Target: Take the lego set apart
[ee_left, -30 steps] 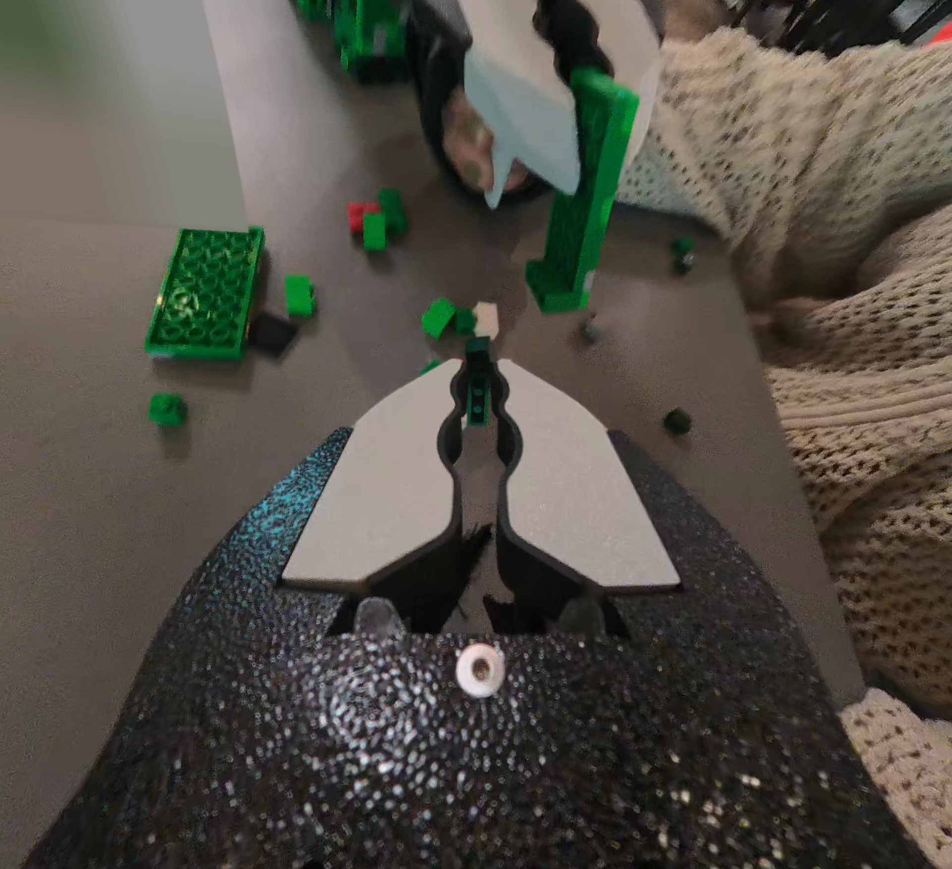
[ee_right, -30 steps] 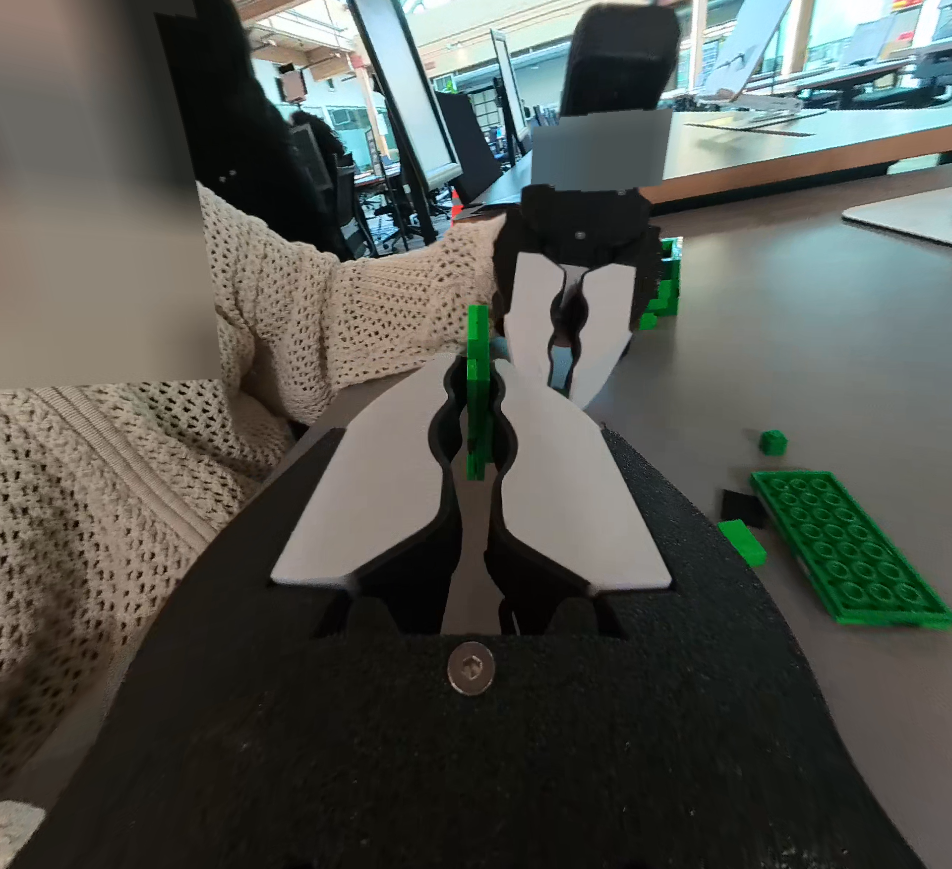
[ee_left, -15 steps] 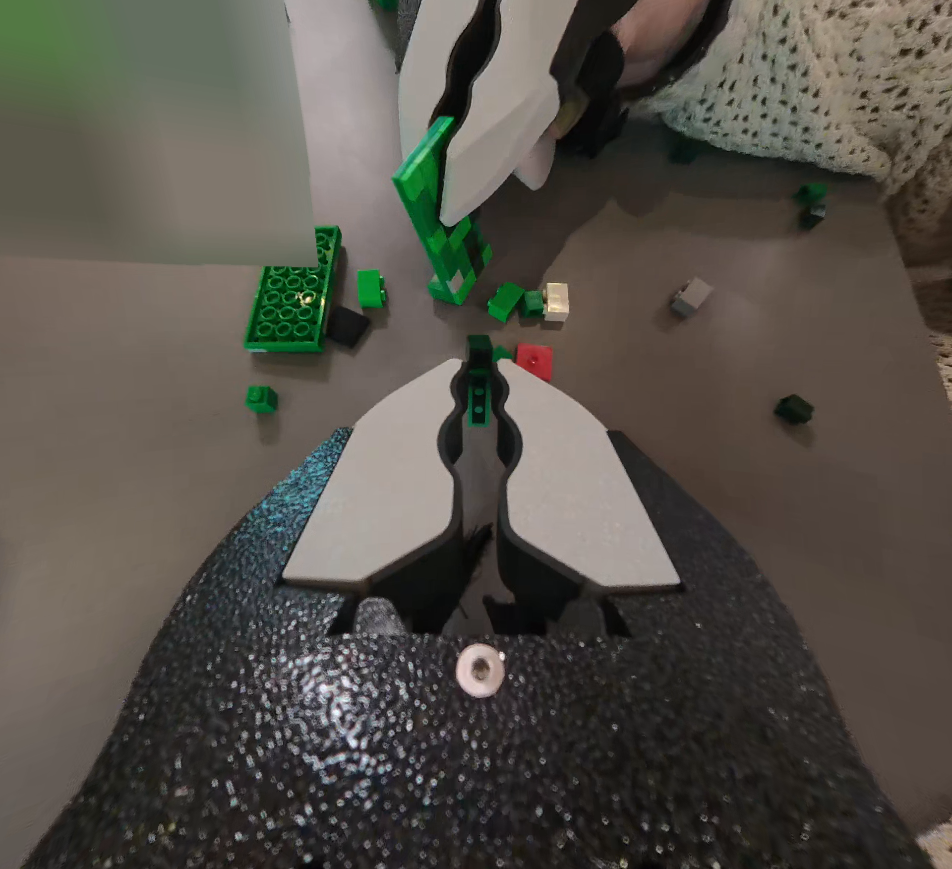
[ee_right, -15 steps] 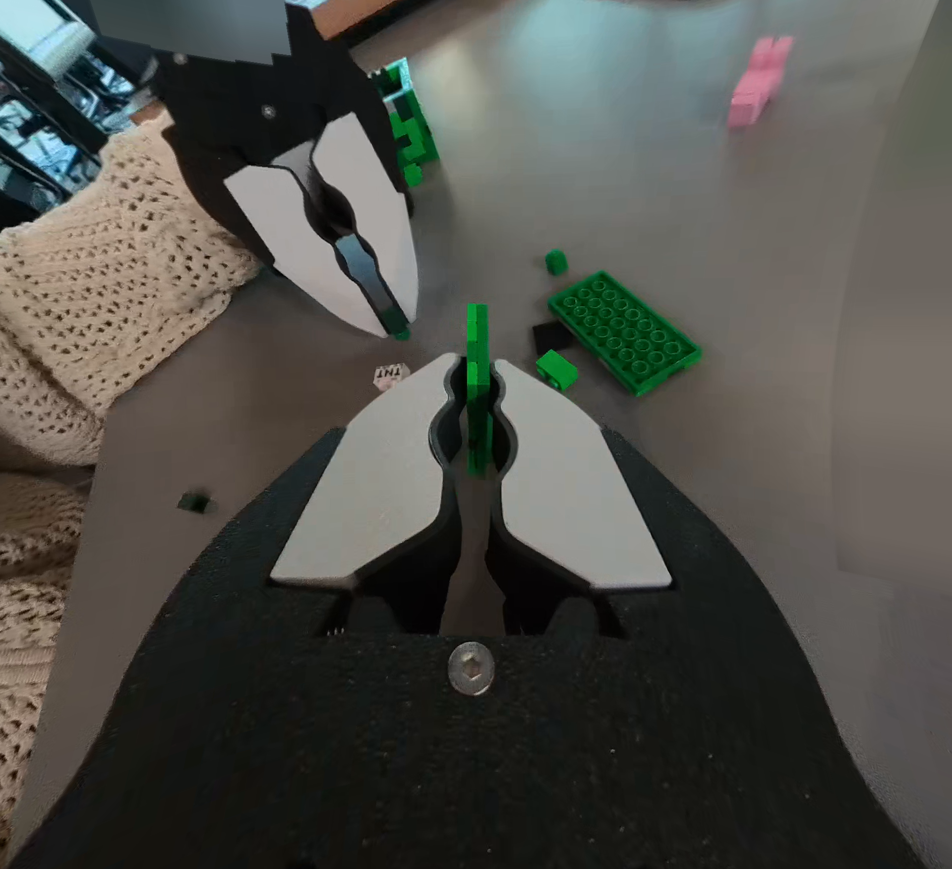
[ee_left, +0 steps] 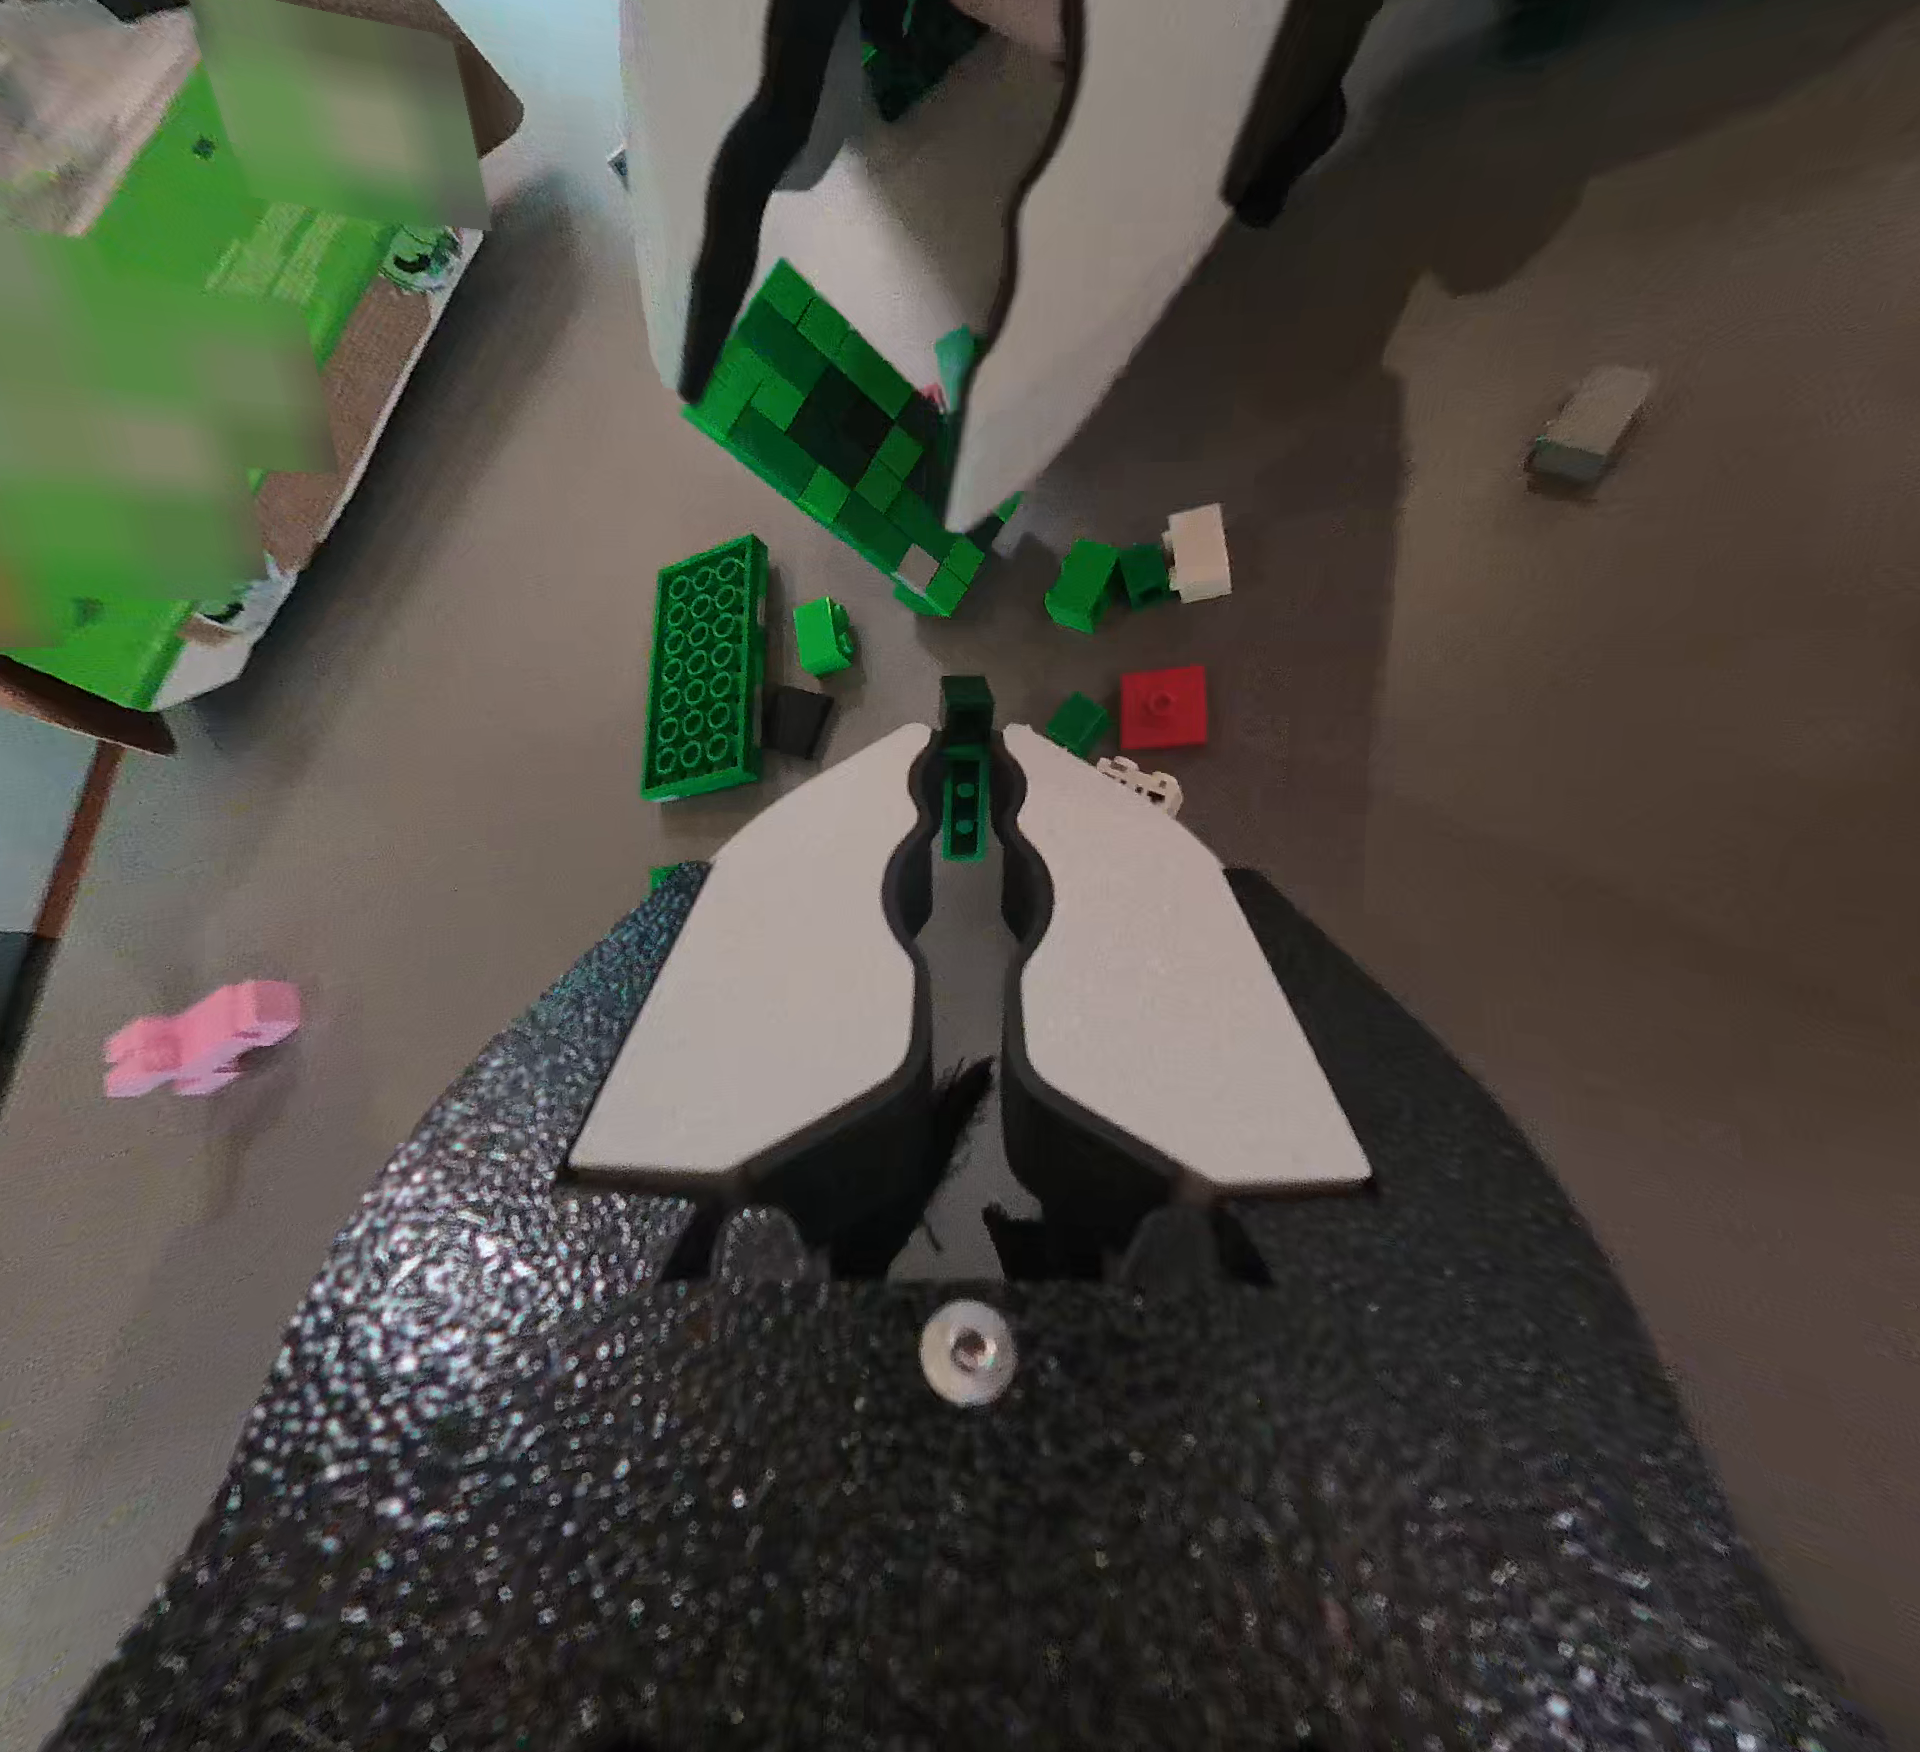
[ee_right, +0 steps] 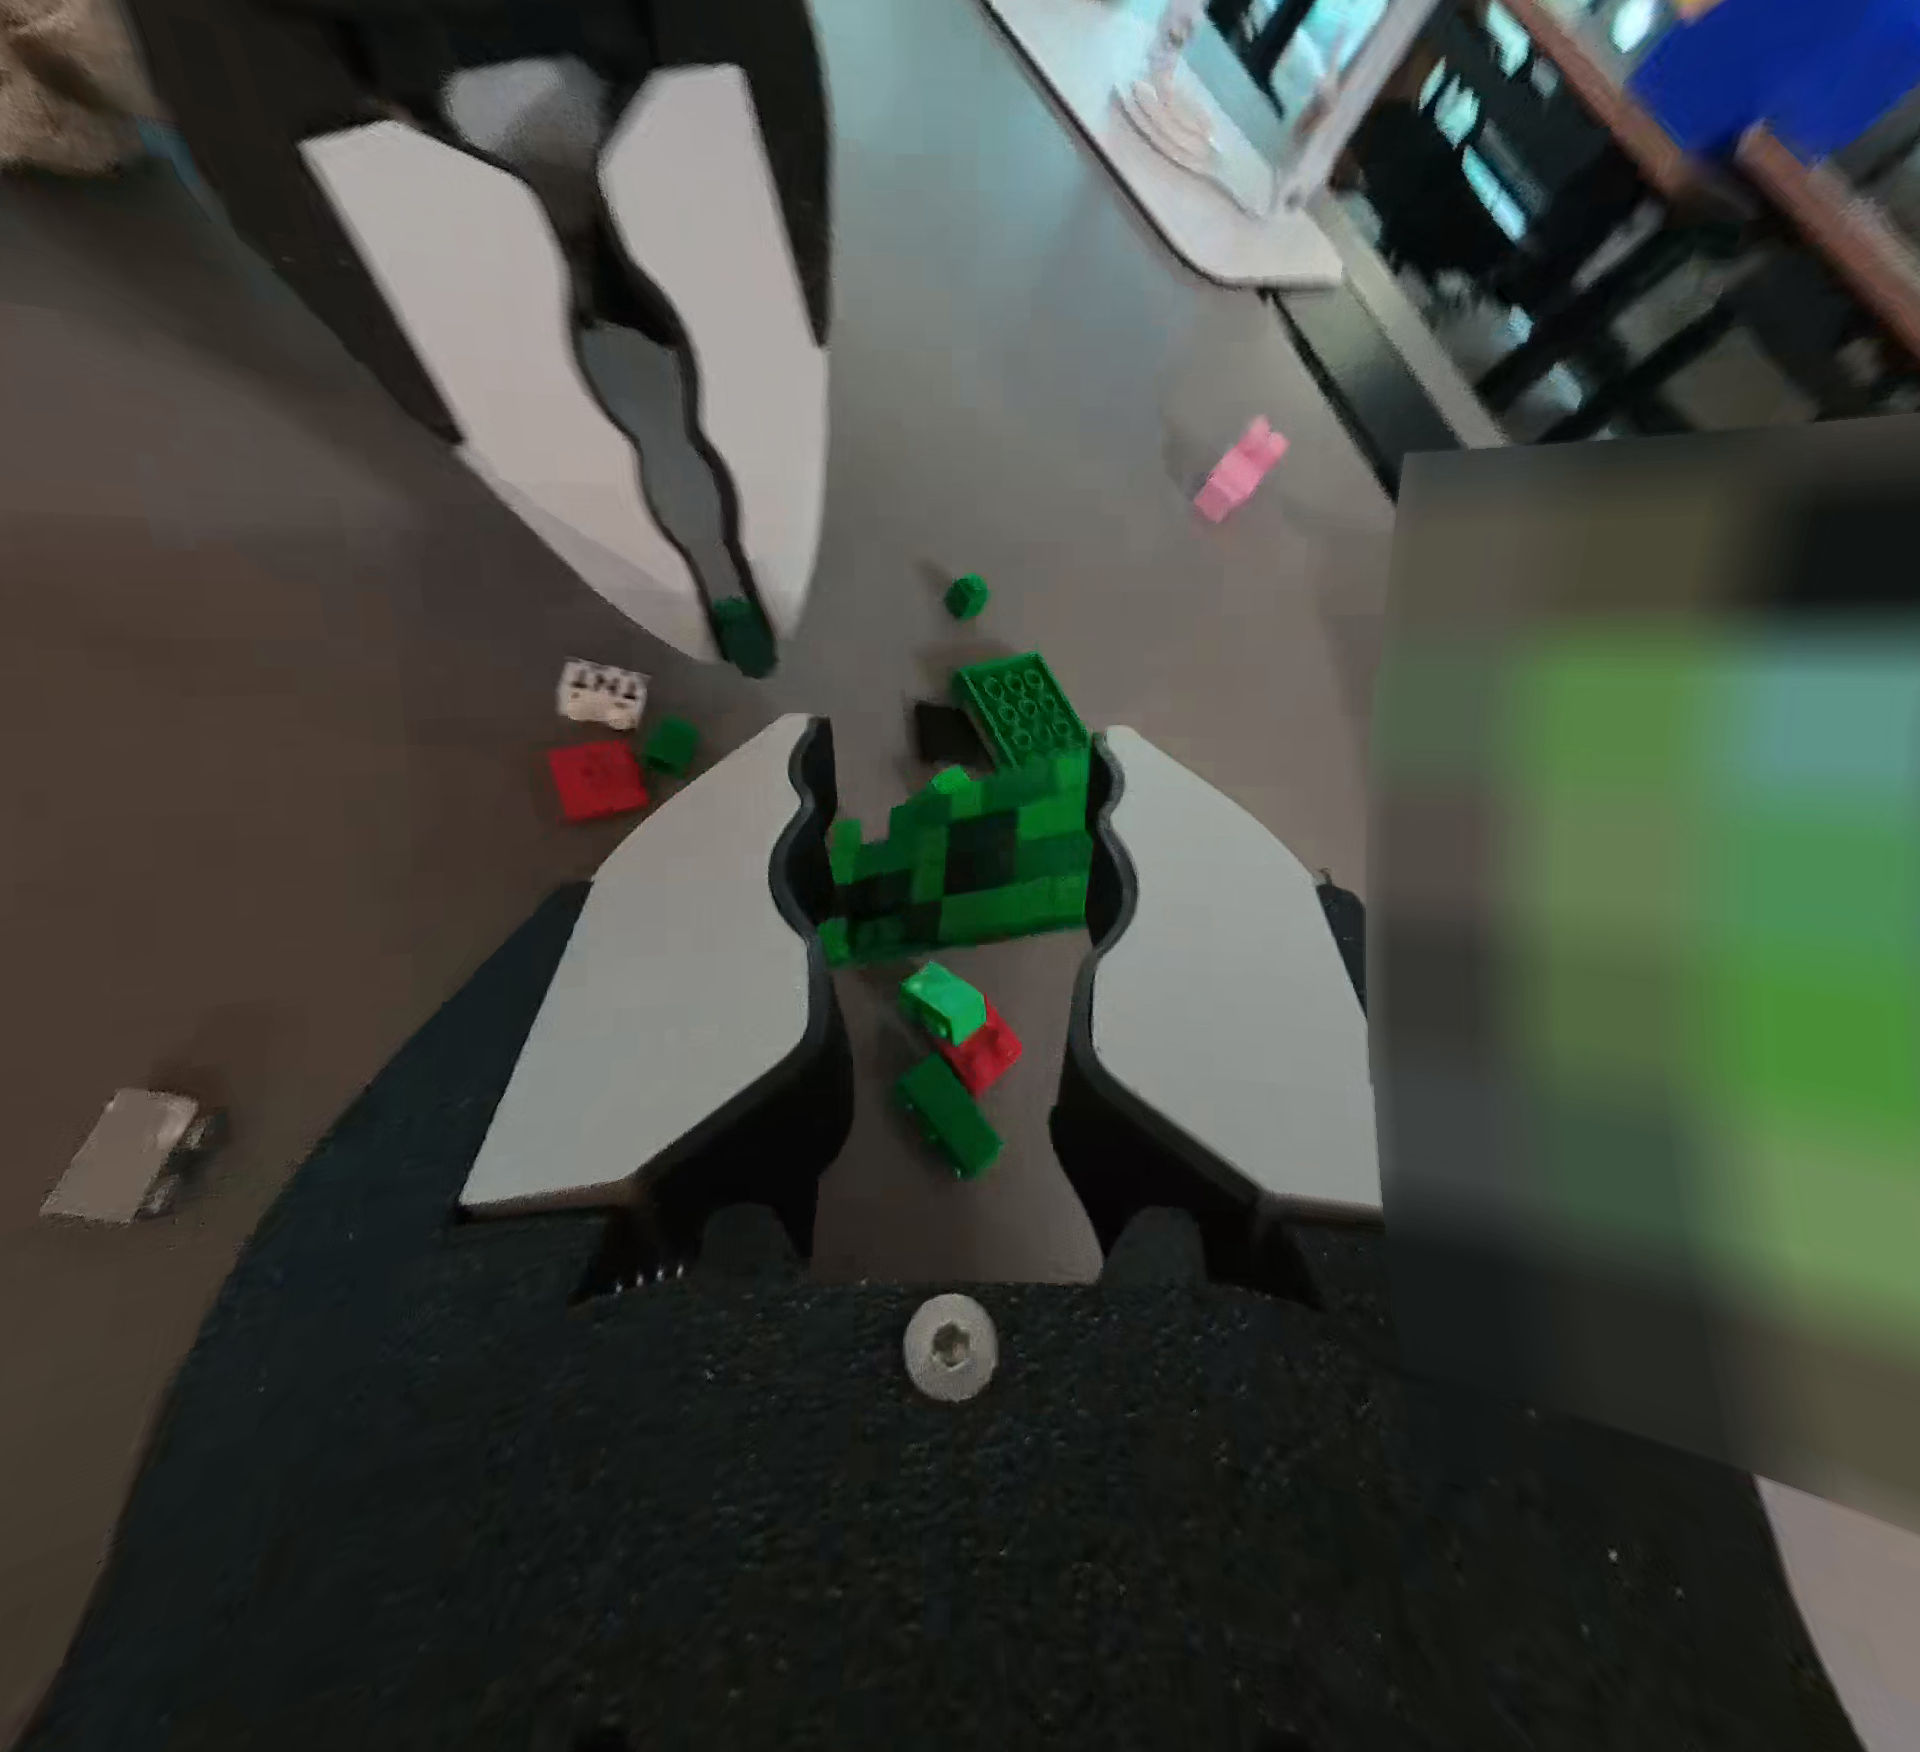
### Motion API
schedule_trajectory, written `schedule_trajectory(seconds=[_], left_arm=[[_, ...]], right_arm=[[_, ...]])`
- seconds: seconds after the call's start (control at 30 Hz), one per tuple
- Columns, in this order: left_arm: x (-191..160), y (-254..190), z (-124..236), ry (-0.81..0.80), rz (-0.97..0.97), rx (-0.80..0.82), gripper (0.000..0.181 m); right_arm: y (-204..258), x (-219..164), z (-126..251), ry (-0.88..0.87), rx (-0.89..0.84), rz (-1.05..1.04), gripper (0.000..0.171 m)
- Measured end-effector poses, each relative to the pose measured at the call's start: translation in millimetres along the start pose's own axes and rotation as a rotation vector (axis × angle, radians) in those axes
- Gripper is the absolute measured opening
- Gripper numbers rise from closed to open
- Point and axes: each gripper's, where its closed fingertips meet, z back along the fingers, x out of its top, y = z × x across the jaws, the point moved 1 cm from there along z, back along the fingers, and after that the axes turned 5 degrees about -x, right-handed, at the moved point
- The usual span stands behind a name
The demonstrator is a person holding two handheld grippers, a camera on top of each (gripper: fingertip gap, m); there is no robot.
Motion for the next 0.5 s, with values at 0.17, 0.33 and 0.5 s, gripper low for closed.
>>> schedule_trajectory(seconds=[0.17, 0.33, 0.5], left_arm=[[-6, 11, 2, 0.067, -0.052, 0.099, 0.007], [10, 1, 4, -0.031, -0.129, 0.064, 0.007], [12, -10, 3, -0.029, -0.201, 0.021, 0.007]], right_arm=[[14, 11, 3, -0.054, -0.078, 0.311, 0.038], [40, 6, -8, -0.039, 0.049, 0.3, 0.026], [47, 4, -10, -0.044, 0.082, 0.291, 0.007]])
